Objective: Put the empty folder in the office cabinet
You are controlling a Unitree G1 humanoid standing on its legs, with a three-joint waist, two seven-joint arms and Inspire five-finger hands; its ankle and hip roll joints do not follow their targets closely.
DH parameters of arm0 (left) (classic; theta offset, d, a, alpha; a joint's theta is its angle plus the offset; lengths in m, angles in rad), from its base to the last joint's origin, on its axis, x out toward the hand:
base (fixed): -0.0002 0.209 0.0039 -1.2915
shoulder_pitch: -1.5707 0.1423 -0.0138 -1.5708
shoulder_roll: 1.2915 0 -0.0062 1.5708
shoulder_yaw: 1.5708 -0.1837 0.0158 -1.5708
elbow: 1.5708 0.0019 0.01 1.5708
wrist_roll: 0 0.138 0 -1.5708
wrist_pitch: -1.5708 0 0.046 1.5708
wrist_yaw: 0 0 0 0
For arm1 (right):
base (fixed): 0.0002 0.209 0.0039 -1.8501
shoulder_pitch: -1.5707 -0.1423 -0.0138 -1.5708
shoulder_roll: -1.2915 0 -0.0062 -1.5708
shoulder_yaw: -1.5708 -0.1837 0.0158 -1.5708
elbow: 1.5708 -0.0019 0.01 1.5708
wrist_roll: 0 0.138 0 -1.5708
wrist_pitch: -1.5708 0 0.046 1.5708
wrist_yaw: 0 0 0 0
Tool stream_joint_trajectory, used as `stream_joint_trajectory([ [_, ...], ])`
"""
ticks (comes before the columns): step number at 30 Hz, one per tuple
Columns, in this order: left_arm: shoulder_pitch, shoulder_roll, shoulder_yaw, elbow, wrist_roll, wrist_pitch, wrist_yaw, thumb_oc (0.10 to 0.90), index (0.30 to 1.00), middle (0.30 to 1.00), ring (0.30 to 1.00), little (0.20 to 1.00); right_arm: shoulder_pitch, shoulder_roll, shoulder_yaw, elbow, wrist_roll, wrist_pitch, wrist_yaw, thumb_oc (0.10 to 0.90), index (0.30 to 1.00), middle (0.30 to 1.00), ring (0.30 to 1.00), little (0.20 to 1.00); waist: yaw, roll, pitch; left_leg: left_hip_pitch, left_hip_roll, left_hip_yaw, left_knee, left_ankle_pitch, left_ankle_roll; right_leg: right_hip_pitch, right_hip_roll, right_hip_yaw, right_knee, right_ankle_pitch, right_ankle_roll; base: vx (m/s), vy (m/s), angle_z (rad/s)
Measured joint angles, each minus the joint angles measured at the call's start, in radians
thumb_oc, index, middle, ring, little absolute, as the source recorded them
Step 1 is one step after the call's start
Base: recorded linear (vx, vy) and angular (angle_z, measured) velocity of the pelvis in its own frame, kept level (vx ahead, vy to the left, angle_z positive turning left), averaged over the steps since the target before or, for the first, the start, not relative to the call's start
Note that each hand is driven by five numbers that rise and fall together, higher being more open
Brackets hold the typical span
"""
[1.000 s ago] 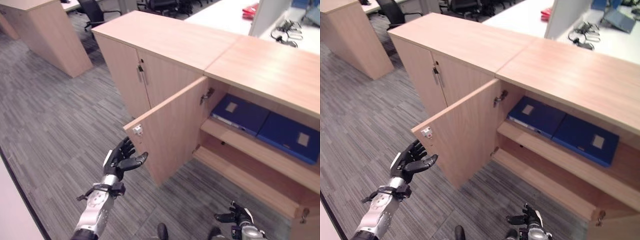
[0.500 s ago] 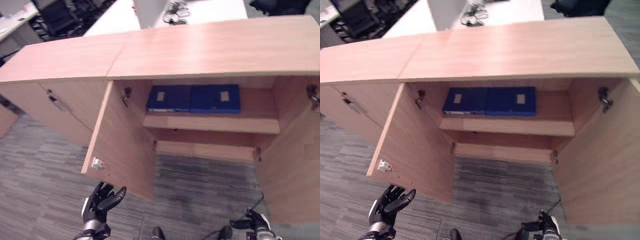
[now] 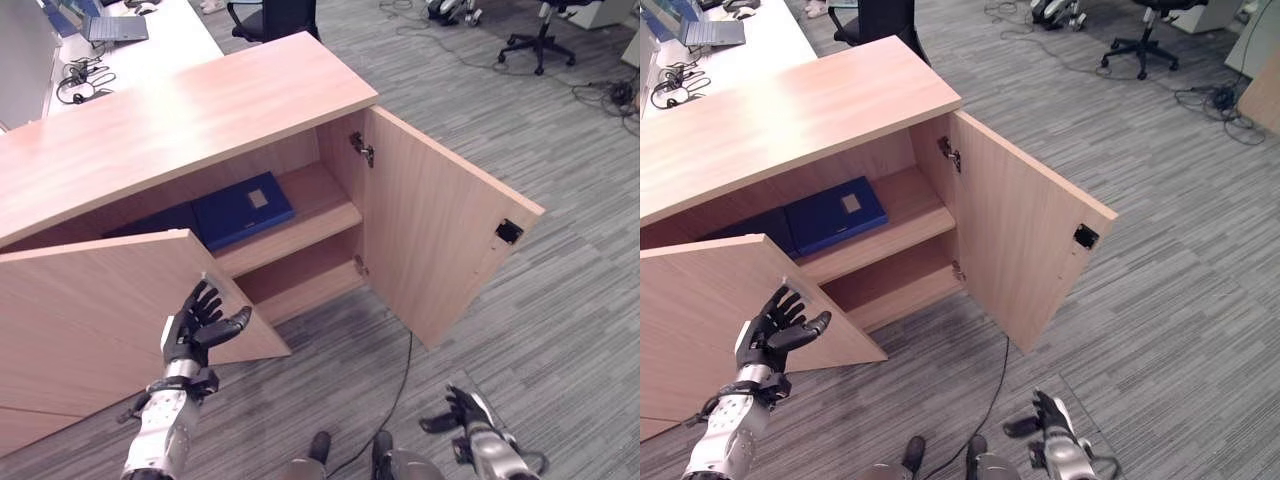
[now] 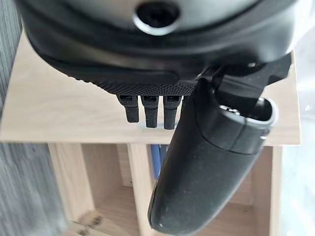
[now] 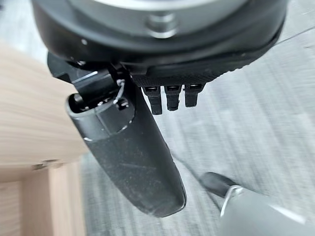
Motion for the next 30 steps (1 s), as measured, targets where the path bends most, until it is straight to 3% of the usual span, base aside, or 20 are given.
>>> stream_joint_trajectory([
  [1,-0.019,-0.005,-0.02,0.056,0.008,-0.008,-0.001,0.8,0.9,0.9,0.9,0.9,0.007,-0.027,-0.008,0.0,-0.008,0.001,0.014,0.8,0.9,0.9,0.9,0.9,-0.024,0.035,0.004,0.044,0.001,0.008,-0.034,0.001,0.001,0.063,0.0,-0.002,-0.079,0.032,0.019,0.09,0.071,-0.14],
  [4,-0.041,-0.011,-0.015,0.08,0.014,-0.012,0.001,0.8,0.9,0.9,0.9,0.9,-0.003,-0.008,-0.017,-0.011,-0.027,0.0,0.026,0.8,0.9,0.9,0.9,0.9,-0.031,0.034,0.005,0.071,-0.004,0.038,-0.056,0.004,0.01,0.121,-0.009,0.001,-0.182,0.078,0.033,0.06,0.07,-0.23],
  [6,-0.058,-0.003,-0.009,0.106,0.015,-0.012,0.004,0.8,0.9,0.9,0.9,0.9,-0.011,0.022,-0.019,-0.013,-0.035,-0.001,0.038,0.8,0.9,0.9,0.9,0.9,-0.031,0.018,0.005,0.099,-0.011,0.062,-0.072,0.005,0.013,0.167,-0.017,-0.002,-0.26,0.121,0.051,0.02,0.057,-0.32],
  [7,-0.074,0.009,0.003,0.122,0.015,-0.01,0.011,0.8,0.9,0.9,0.9,0.9,-0.008,0.044,-0.021,-0.013,-0.035,-0.004,0.043,0.8,0.9,0.9,0.9,0.9,-0.044,-0.004,0.005,0.113,-0.02,0.068,-0.072,0.003,0.018,0.19,-0.024,-0.001,-0.281,0.149,0.045,0.0,0.079,-0.17],
  [12,0.016,-0.058,0.093,0.043,-0.001,-0.021,0.008,0.8,0.9,0.9,0.9,0.9,0.036,0.086,-0.071,-0.009,-0.035,0.005,0.045,0.8,0.9,0.9,0.9,0.9,-0.049,-0.081,-0.01,0.152,-0.03,0.098,-0.073,-0.01,0.04,0.22,-0.032,0.018,-0.28,0.159,0.045,-0.03,0.109,-0.18],
  [14,0.055,-0.072,0.07,0.024,-0.004,-0.027,-0.013,0.8,0.9,0.9,0.9,0.9,0.044,0.092,-0.086,0.004,-0.035,0.011,0.043,0.8,0.9,0.9,0.9,0.9,-0.03,-0.097,-0.02,0.148,-0.037,0.115,-0.073,-0.009,0.046,0.204,-0.05,-0.007,-0.281,0.144,0.057,-0.16,0.046,-0.22],
  [16,0.105,-0.089,0.018,0.027,-0.004,-0.036,-0.036,0.8,0.9,0.9,0.9,0.9,0.037,0.113,-0.107,0.008,-0.033,0.01,0.04,0.8,0.9,0.9,0.9,0.9,-0.023,-0.11,-0.015,0.129,-0.049,0.13,-0.071,-0.002,0.057,0.157,-0.062,-0.039,-0.223,0.182,0.057,-0.2,0.048,-0.29],
  [17,0.113,-0.093,0.0,0.034,-0.004,-0.035,-0.05,0.8,0.9,0.9,0.9,0.9,0.023,0.119,-0.108,0.01,-0.031,0.011,0.039,0.8,0.9,0.9,0.9,0.9,-0.015,-0.108,-0.013,0.109,-0.047,0.144,-0.061,0.0,0.059,0.104,-0.06,-0.077,-0.168,0.19,0.063,-0.06,0.022,-0.52],
  [18,0.121,-0.087,-0.06,0.064,-0.003,-0.018,-0.077,0.8,0.9,0.9,0.9,0.9,0.007,0.128,-0.105,0.01,-0.025,0.012,0.042,0.8,0.9,0.9,0.9,0.9,-0.012,-0.095,-0.013,0.085,-0.031,0.174,-0.05,0.002,0.063,0.045,-0.062,-0.142,-0.116,0.218,0.121,-0.01,-0.038,-0.62],
  [19,0.122,-0.088,-0.094,0.09,-0.001,0.003,-0.093,0.8,0.9,0.9,0.9,0.9,-0.017,0.131,-0.103,0.01,-0.024,0.012,0.043,0.8,0.9,0.9,0.9,0.9,-0.015,-0.085,-0.009,0.081,-0.012,0.195,-0.056,0.009,0.075,0.027,-0.076,-0.196,-0.089,0.201,0.19,0.03,-0.068,-0.61],
  [20,0.126,-0.099,-0.109,0.116,0.005,0.026,-0.113,0.8,0.9,0.9,0.9,0.9,-0.027,0.136,-0.1,0.011,-0.025,0.012,0.043,0.8,0.9,0.9,0.9,0.9,-0.017,-0.081,-0.006,0.082,-0.006,0.217,-0.056,0.01,0.076,0.02,-0.107,-0.275,-0.05,0.158,0.196,0.05,-0.102,-0.53],
  [21,0.138,-0.116,-0.117,0.13,0.006,0.039,-0.126,0.8,0.9,0.9,0.9,0.9,-0.031,0.139,-0.096,0.01,-0.025,0.012,0.043,0.8,0.9,0.9,0.9,0.9,-0.02,-0.076,-0.003,0.083,-0.006,0.236,-0.056,0.005,0.081,0.025,-0.161,-0.382,-0.009,0.122,0.18,0.09,-0.133,-0.83],
  [22,0.161,-0.127,-0.126,0.132,0.009,0.054,-0.143,0.8,0.9,0.9,0.9,0.9,-0.038,0.142,-0.095,0.008,-0.025,0.011,0.046,0.8,0.9,0.9,0.9,0.9,-0.011,-0.085,-0.002,0.086,-0.005,0.279,-0.051,-0.016,0.074,0.031,-0.24,-0.426,0.024,0.089,0.167,0.15,-0.173,-0.85],
  [24,0.169,-0.108,-0.147,0.137,0.029,0.06,-0.159,0.8,0.9,0.9,0.9,0.9,-0.04,0.138,-0.098,0.008,-0.025,0.01,0.045,0.8,0.9,0.9,0.9,0.9,-0.003,-0.088,-0.001,0.088,-0.008,0.304,-0.055,-0.012,0.062,0.051,-0.283,-0.442,-0.003,0.084,0.162,0.16,-0.129,-0.78],
  [25,0.171,-0.09,-0.14,0.151,0.054,0.066,-0.167,0.8,0.9,0.9,0.9,0.9,-0.033,0.134,-0.098,0.003,-0.025,0.007,0.042,0.8,0.9,0.9,0.9,0.9,-0.011,-0.088,-0.001,0.084,-0.006,0.322,-0.06,-0.009,0.055,0.099,-0.31,-0.387,-0.093,0.103,0.191,0.22,-0.159,-0.54],
  [27,0.163,-0.067,-0.132,0.157,0.065,0.066,-0.167,0.8,0.9,0.9,0.9,0.9,0.0,0.134,-0.096,0.004,-0.025,0.008,0.041,0.8,0.9,0.9,0.9,0.9,-0.034,-0.094,-0.003,0.084,-0.006,0.31,-0.071,0.009,0.038,0.169,-0.308,-0.362,-0.175,0.116,0.207,0.26,-0.189,0.03],
  [28,0.163,-0.051,-0.132,0.172,0.076,0.065,-0.169,0.8,0.9,0.9,0.9,0.9,0.024,0.132,-0.095,0.01,-0.025,0.014,0.042,0.8,0.9,0.9,0.9,0.9,-0.046,-0.102,-0.005,0.086,-0.007,0.299,-0.073,0.016,0.022,0.226,-0.284,-0.358,-0.244,0.159,0.195,0.29,-0.239,0.25],
  [30,0.166,-0.072,-0.136,0.181,0.077,0.066,-0.186,0.8,0.9,0.9,0.9,0.9,0.04,0.093,-0.089,0.01,-0.025,0.017,0.041,0.8,0.9,0.9,0.9,0.9,-0.073,-0.042,-0.005,0.089,0.048,0.3,-0.073,0.019,-0.011,0.242,-0.224,-0.359,-0.281,0.158,0.177,0.21,-0.199,-0.06],
])
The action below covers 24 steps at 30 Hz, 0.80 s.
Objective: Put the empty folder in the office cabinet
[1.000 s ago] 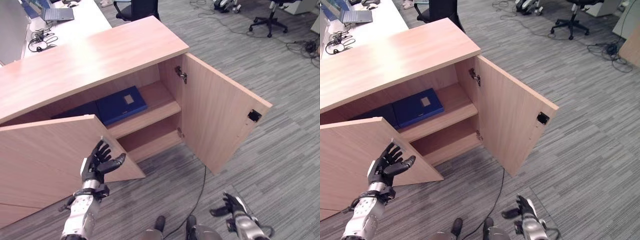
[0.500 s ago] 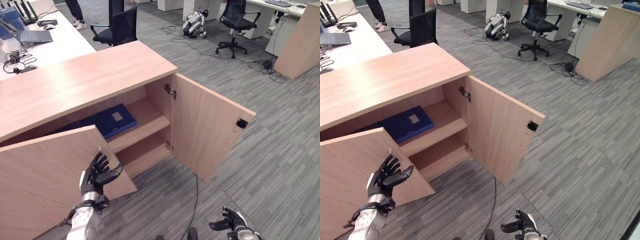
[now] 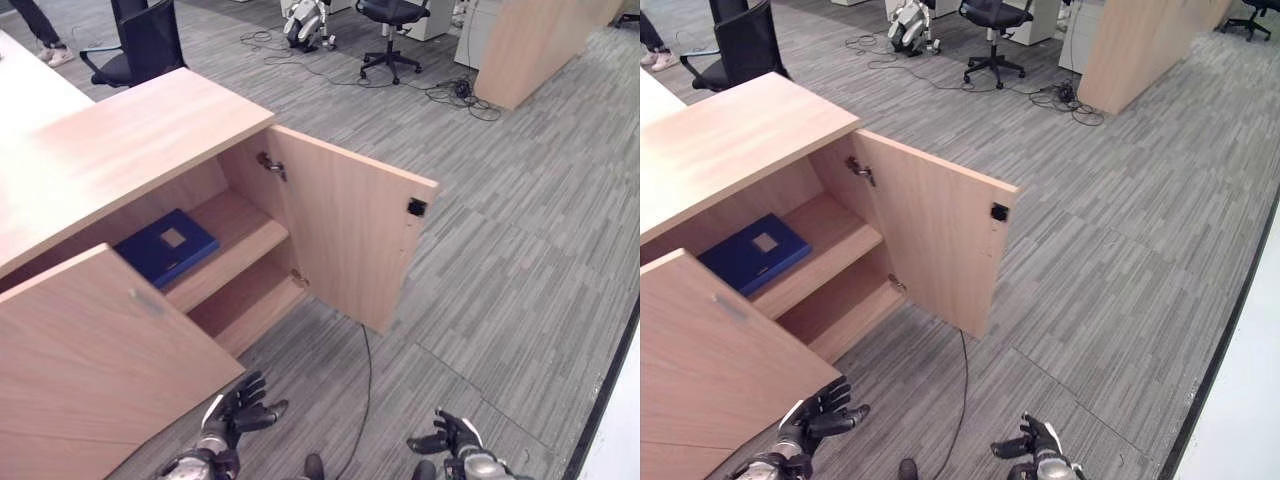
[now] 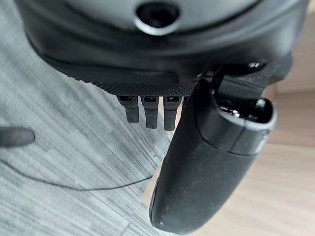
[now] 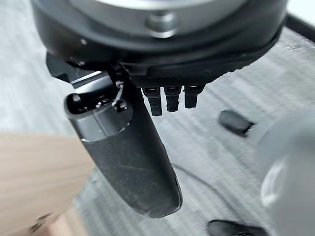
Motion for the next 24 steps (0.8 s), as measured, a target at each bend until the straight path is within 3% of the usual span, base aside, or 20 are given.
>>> stream_joint_trajectory([
  [2,0.017,-0.003,-0.008,0.003,0.007,0.001,-0.008,0.8,0.9,0.9,0.9,0.9,0.008,-0.026,0.004,-0.005,0.0,0.002,0.001,0.8,0.9,0.9,0.9,0.9,-0.009,0.016,0.0,0.023,0.052,0.003,0.0,0.005,-0.015,0.009,0.052,0.019,0.006,-0.017,-0.03,0.19,-0.269,-0.38],
  [4,-0.003,-0.012,-0.006,0.035,0.007,0.0,-0.024,0.8,0.9,0.9,0.9,0.9,0.007,-0.045,0.005,-0.006,0.001,-0.005,0.001,0.8,0.9,0.9,0.9,0.9,-0.02,0.028,-0.002,0.02,0.113,-0.01,0.025,-0.009,-0.064,0.01,0.111,0.017,0.0,-0.051,-0.048,0.16,-0.259,-0.23],
  [7,-0.072,-0.032,-0.001,0.11,0.007,0.003,-0.021,0.8,0.9,0.9,0.9,0.9,-0.009,-0.055,0.002,-0.003,0.014,-0.008,-0.002,0.8,0.9,0.9,0.9,0.9,-0.008,-0.005,-0.001,-0.042,0.174,-0.038,0.13,0.011,-0.097,-0.003,0.171,0.023,0.0,-0.082,-0.099,0.2,-0.217,-0.19],
  [8,-0.091,-0.05,0.002,0.147,0.006,0.003,-0.018,0.8,0.9,0.9,0.9,0.9,-0.035,-0.057,-0.001,0.001,0.033,-0.012,-0.006,0.8,0.9,0.9,0.9,0.9,-0.001,-0.028,0.003,-0.164,0.186,-0.118,0.376,0.047,-0.154,-0.002,0.182,0.032,0.0,-0.1,-0.133,0.13,-0.076,-0.34],
  [9,-0.087,-0.051,0.001,0.154,0.003,0.003,-0.018,0.8,0.9,0.9,0.9,0.9,-0.046,-0.059,0.001,0.001,0.036,-0.013,-0.006,0.8,0.9,0.9,0.9,0.9,0.001,-0.042,0.012,-0.224,0.183,-0.164,0.446,0.028,-0.156,0.0,0.185,0.061,0.0,-0.102,-0.159,0.22,0.05,-0.68],
  [10,-0.097,-0.066,0.0,0.167,0.0,0.003,-0.017,0.8,0.9,0.9,0.9,0.9,-0.066,-0.068,0.005,0.001,0.04,-0.018,-0.009,0.8,0.9,0.9,0.9,0.9,0.022,-0.045,0.015,-0.237,0.126,-0.255,0.323,-0.015,-0.145,-0.034,0.177,0.089,0.0,-0.09,-0.184,0.15,0.121,-0.57],
  [11,-0.092,-0.077,-0.002,0.169,-0.002,0.002,-0.016,0.8,0.9,0.9,0.9,0.9,-0.073,-0.077,0.006,0.006,0.04,-0.019,-0.01,0.8,0.9,0.9,0.9,0.9,0.027,-0.044,0.025,-0.234,0.102,-0.278,0.189,-0.012,-0.142,-0.039,0.183,0.107,0.001,-0.087,-0.177,0.17,0.137,-0.58],
  [12,-0.089,-0.079,-0.011,0.169,-0.002,0.002,-0.019,0.8,0.9,0.9,0.9,0.9,-0.077,-0.081,0.007,0.014,0.039,-0.019,-0.01,0.8,0.9,0.9,0.9,0.9,0.032,-0.039,0.032,-0.228,0.081,-0.285,0.118,0.0,-0.135,-0.036,0.187,0.112,0.004,-0.087,-0.181,0.05,0.051,-0.3],
  [15,-0.088,-0.078,-0.008,0.184,-0.002,0.001,-0.02,0.8,0.9,0.9,0.9,0.9,-0.086,-0.079,0.028,0.032,0.039,-0.019,-0.01,0.8,0.9,0.9,0.9,0.9,0.052,-0.043,0.048,-0.232,0.011,-0.304,0.075,0.031,-0.099,-0.023,0.209,0.142,0.007,-0.087,-0.189,0.11,0.102,-0.41],
  [18,-0.059,-0.077,0.001,0.209,0.003,0.001,-0.022,0.8,0.9,0.9,0.9,0.9,-0.077,-0.057,0.037,0.031,0.039,-0.019,-0.009,0.8,0.9,0.9,0.9,0.9,0.041,-0.043,0.05,-0.132,0.012,-0.303,0.023,0.086,-0.071,0.041,0.235,0.152,0.008,-0.107,-0.174,0.12,0.124,-0.28],
  [21,-0.089,-0.072,0.003,0.21,0.017,0.001,-0.023,0.8,0.9,0.9,0.9,0.9,-0.084,-0.051,0.037,0.015,0.04,-0.016,-0.004,0.8,0.9,0.9,0.9,0.9,0.047,-0.072,0.056,-0.111,-0.004,-0.3,0.0,0.114,-0.094,0.06,0.211,0.142,0.007,-0.117,-0.146,0.04,0.084,0.18],
  [24,-0.091,-0.065,0.005,0.211,0.04,0.0,-0.022,0.8,0.9,0.9,0.9,0.9,-0.134,-0.048,0.039,-0.016,0.05,-0.012,0.002,0.8,0.9,0.9,0.9,0.9,0.056,-0.078,0.054,-0.099,-0.036,-0.298,-0.001,0.111,-0.091,0.075,0.177,0.141,0.0,-0.12,-0.116,0.01,0.097,0.11],
])
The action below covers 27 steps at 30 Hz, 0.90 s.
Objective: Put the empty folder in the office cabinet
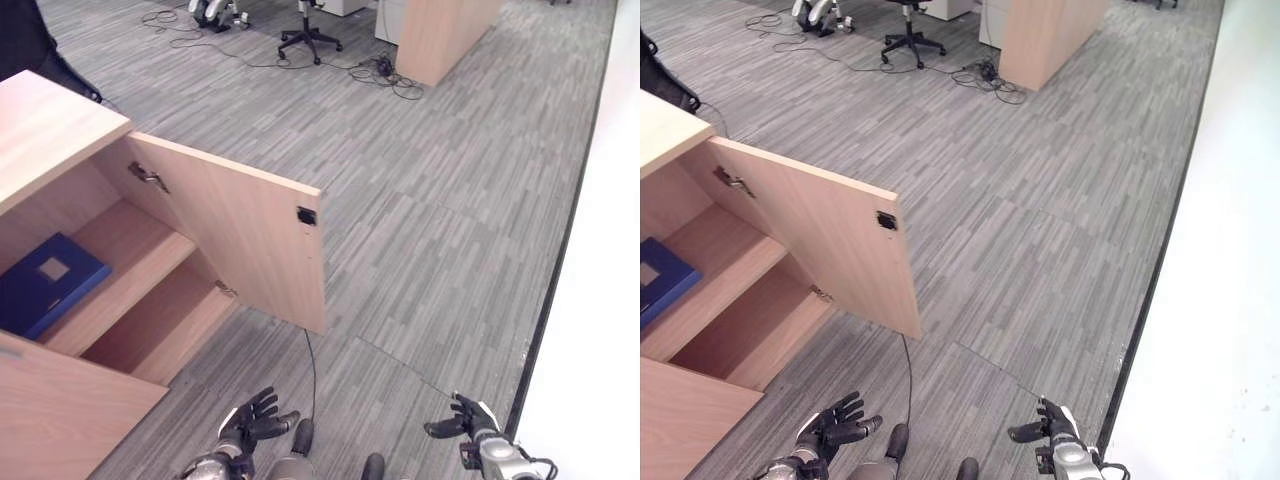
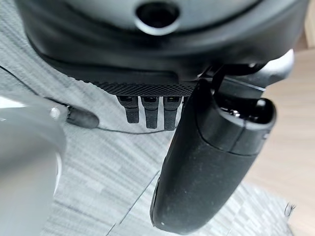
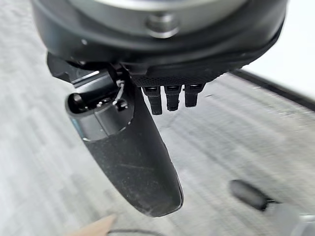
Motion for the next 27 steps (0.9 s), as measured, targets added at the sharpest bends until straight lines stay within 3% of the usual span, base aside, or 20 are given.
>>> stream_joint_trajectory([
  [3,0.007,0.024,-0.002,-0.005,0.005,0.0,-0.001,0.8,0.9,0.9,0.9,0.9,-0.106,-0.008,0.025,-0.053,0.03,0.004,0.004,0.8,0.9,0.9,0.9,0.9,0.036,0.001,-0.002,0.016,-0.019,0.001,0.0,-0.014,0.014,0.016,-0.018,0.0,0.0,0.004,0.016,-0.01,0.084,-0.01],
  [9,0.031,0.07,-0.002,-0.004,0.005,-0.003,-0.002,0.8,0.9,0.9,0.9,0.9,-0.4,-0.005,0.084,-0.079,0.096,-0.031,-0.006,0.8,0.9,0.9,0.9,0.9,0.12,-0.034,-0.026,0.021,-0.023,-0.007,0.0,-0.013,0.019,0.028,-0.021,-0.009,0.007,0.001,0.022,0.0,0.045,0.07],
  [17,0.07,0.069,-0.036,0.001,0.0,-0.001,-0.002,0.8,0.9,0.9,0.9,0.9,-0.589,0.046,0.134,-0.08,0.159,-0.043,-0.007,0.8,0.9,0.9,0.9,0.9,0.191,-0.068,-0.048,0.016,-0.03,-0.034,0.0,-0.009,0.019,0.037,-0.022,-0.037,0.007,-0.003,0.026,-0.01,0.029,0.11],
  [27,0.075,0.065,-0.052,0.004,-0.003,-0.001,0.001,0.8,0.9,0.9,0.9,0.9,-0.615,0.112,0.135,-0.065,0.218,-0.029,-0.061,0.8,0.9,0.9,0.9,0.9,0.208,-0.069,-0.049,0.001,-0.038,-0.065,0.0,-0.006,0.023,0.035,-0.023,-0.068,0.007,-0.005,0.028,0.0,0.011,0.08],
])
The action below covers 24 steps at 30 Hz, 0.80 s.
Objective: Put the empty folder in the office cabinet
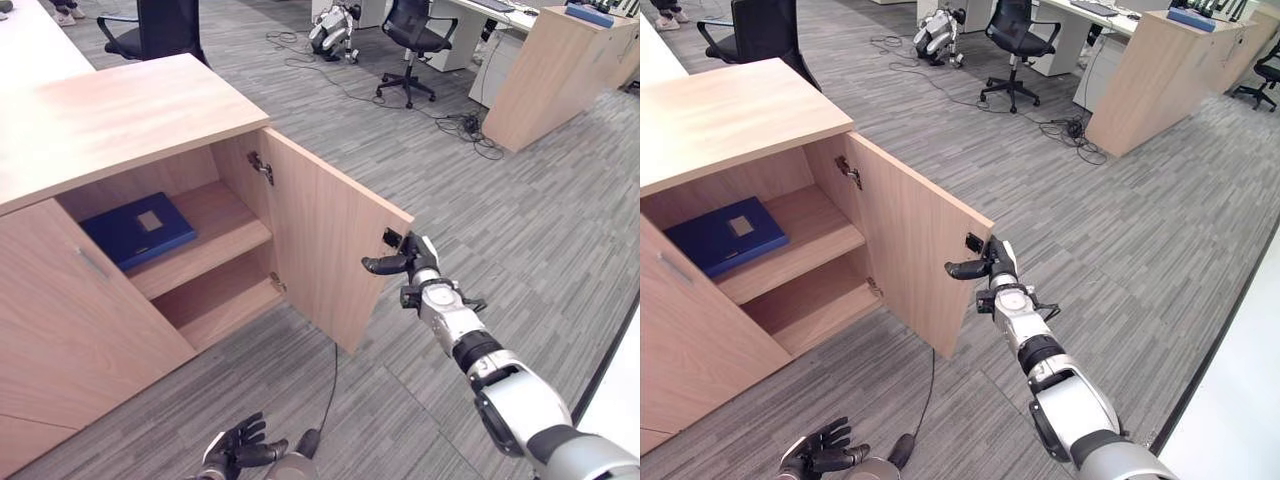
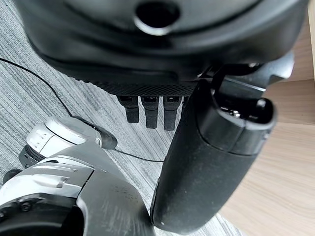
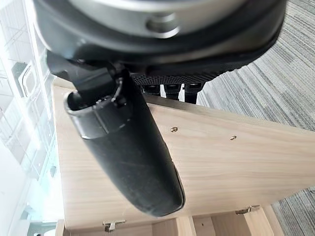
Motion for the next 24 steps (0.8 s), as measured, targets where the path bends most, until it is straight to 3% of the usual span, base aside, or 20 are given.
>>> stream_joint_trajectory([
  [9,-0.013,-0.005,0.005,0.0,-0.002,-0.002,0.01,0.8,0.9,0.9,0.9,0.9,0.003,-0.02,0.002,0.003,0.05,0.0,-0.031,0.8,0.9,0.9,0.9,0.9,-0.003,0.033,-0.001,-0.031,-0.001,-0.078,0.002,0.025,-0.039,0.001,0.018,-0.074,-0.004,-0.01,-0.008,-0.03,-0.058,0.21],
  [12,-0.006,-0.037,0.028,0.002,-0.005,-0.011,0.031,0.8,0.9,0.9,0.9,0.9,0.014,-0.058,0.0,0.001,0.056,-0.015,-0.044,0.8,0.9,0.9,0.9,0.9,0.002,0.087,0.002,-0.056,0.001,-0.123,0.006,0.029,-0.056,0.003,0.035,-0.127,-0.007,-0.015,-0.016,-0.03,-0.072,0.45],
  [14,-0.008,-0.066,0.053,0.004,-0.005,-0.015,0.031,0.8,0.9,0.9,0.9,0.9,0.067,-0.083,-0.001,-0.048,0.057,-0.044,-0.054,0.8,0.9,0.9,0.9,0.9,0.001,0.119,0.001,-0.075,0.01,-0.116,0.007,0.024,-0.056,0.006,0.043,-0.163,-0.007,-0.024,-0.027,-0.13,0.04,0.62],
  [16,0.001,-0.083,0.054,0.021,-0.016,-0.021,0.035,0.8,0.9,0.9,0.9,0.9,0.092,-0.099,0.004,-0.058,0.057,-0.048,-0.054,0.8,0.9,0.9,0.9,0.9,0.0,0.156,0.004,-0.111,0.039,-0.022,0.007,0.007,-0.035,-0.003,0.047,-0.215,0.0,-0.02,-0.034,-0.14,0.112,0.67],
  [18,-0.001,-0.115,0.066,0.067,-0.041,-0.02,0.043,0.8,0.9,0.9,0.9,0.9,0.135,-0.112,0.016,-0.089,0.056,-0.048,-0.054,0.8,0.9,0.9,0.9,0.9,0.0,0.173,0.001,-0.127,0.056,0.092,0.004,-0.043,-0.009,-0.009,0.018,-0.263,0.0,-0.017,-0.045,-0.17,0.195,0.55],
  [21,0.003,-0.143,0.103,0.128,-0.042,-0.016,0.045,0.8,0.9,0.9,0.9,0.9,0.23,-0.123,0.047,-0.158,0.048,-0.047,-0.045,0.8,0.9,0.9,0.9,0.9,-0.015,0.143,0.007,-0.119,0.089,0.283,0.053,-0.034,-0.025,0.013,-0.053,-0.321,0.003,-0.014,-0.041,-0.12,0.199,0.59],
  [22,0.017,-0.151,0.129,0.13,-0.043,-0.018,0.049,0.8,0.9,0.9,0.9,0.9,0.257,-0.123,0.063,-0.167,0.031,-0.042,-0.036,0.8,0.9,0.9,0.9,0.9,-0.036,0.14,0.009,-0.109,0.137,0.343,0.094,-0.032,-0.026,0.038,-0.072,-0.355,0.006,-0.015,-0.033,-0.12,0.241,0.68],
  [24,0.023,-0.151,0.142,0.13,-0.043,-0.02,0.05,0.8,0.9,0.9,0.9,0.9,0.285,-0.119,0.067,-0.167,0.021,-0.036,-0.03,0.8,0.9,0.9,0.9,0.9,-0.052,0.139,0.011,-0.092,0.184,0.369,0.129,-0.03,-0.03,0.065,-0.088,-0.391,0.009,-0.014,-0.022,-0.09,0.188,0.7],
])
